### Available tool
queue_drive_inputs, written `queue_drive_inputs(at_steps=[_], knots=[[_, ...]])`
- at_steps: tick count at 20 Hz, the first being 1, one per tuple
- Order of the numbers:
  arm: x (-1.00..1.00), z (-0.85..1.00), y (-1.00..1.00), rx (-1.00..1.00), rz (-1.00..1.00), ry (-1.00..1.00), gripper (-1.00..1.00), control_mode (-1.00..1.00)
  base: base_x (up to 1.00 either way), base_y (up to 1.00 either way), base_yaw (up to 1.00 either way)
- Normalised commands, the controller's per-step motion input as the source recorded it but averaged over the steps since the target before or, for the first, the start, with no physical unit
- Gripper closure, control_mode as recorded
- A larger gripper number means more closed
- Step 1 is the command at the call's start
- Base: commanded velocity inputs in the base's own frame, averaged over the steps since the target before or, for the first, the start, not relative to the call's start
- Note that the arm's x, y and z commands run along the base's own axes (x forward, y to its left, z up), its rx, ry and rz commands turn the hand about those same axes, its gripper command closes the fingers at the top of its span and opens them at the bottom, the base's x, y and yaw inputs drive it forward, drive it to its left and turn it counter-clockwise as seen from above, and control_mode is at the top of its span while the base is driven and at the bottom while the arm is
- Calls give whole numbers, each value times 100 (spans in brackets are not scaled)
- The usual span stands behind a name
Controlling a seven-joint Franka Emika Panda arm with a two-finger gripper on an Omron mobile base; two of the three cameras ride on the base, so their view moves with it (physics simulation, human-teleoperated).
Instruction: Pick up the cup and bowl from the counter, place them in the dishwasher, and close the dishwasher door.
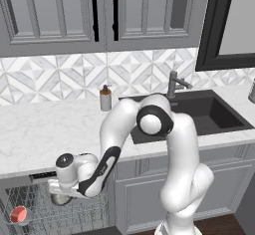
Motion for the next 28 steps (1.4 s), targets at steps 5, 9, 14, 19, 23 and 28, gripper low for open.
queue_drive_inputs(at_steps=[5,9,14,19,23,28], knots=[[8,-44,11,-8,0,11,100,-100,0,0,0],[8,-59,24,-7,0,2,100,-100,0,0,0],[5,-61,9,-8,0,0,100,-100,0,0,0],[16,-39,0,-3,0,-9,100,-100,0,0,0],[1,5,0,0,0,-5,100,-100,0,0,0],[18,28,-1,0,-1,-8,100,-100,0,0,0]])
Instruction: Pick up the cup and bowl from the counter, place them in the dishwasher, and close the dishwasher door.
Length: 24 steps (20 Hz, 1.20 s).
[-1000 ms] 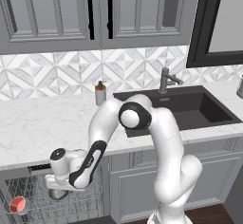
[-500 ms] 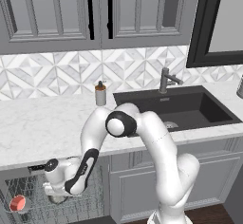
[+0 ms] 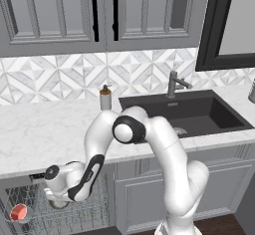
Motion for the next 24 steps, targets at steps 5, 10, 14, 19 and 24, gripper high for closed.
queue_drive_inputs(at_steps=[5,10,14,19,24], knots=[[75,-10,-3,0,-3,-4,100,-100,0,0,0],[28,-76,5,0,0,0,100,-100,0,0,0],[19,-94,10,0,0,0,100,-100,0,0,0],[2,-85,18,0,0,1,100,-100,0,0,0],[-61,-22,10,0,6,-8,100,-100,0,0,0]])
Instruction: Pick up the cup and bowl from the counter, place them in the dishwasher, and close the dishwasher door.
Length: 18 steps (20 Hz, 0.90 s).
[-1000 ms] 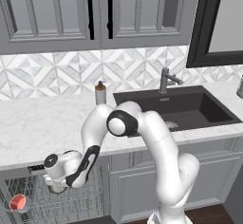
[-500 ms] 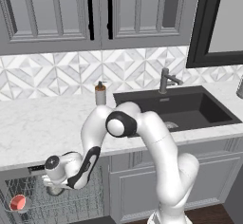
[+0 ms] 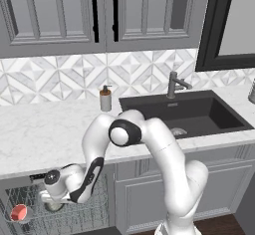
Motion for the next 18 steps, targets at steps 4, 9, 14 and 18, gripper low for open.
queue_drive_inputs(at_steps=[4,9,14,18], knots=[[14,-51,0,-3,1,-14,100,-100,0,0,0],[34,-99,0,-4,0,-2,100,-100,0,0,0],[15,-78,0,-3,0,0,100,-100,0,0,0],[-1,-5,0,0,0,0,-100,-100,0,0,0]])
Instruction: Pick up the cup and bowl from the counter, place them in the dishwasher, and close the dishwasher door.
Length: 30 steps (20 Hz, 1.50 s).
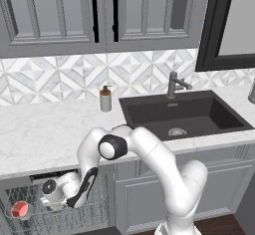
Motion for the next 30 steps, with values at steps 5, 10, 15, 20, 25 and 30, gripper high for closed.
queue_drive_inputs(at_steps=[5,10,15,20,25,30], knots=[[0,0,0,0,0,0,-100,-100,0,0,0],[-10,1,0,0,0,0,-100,-100,0,0,0],[-70,11,0,0,0,-3,-100,-100,0,0,0],[-63,9,0,0,2,-1,-100,-100,0,0,0],[-5,70,0,1,0,-2,-100,-100,0,0,0],[-21,89,-2,5,0,-1,-100,-100,0,0,0]])
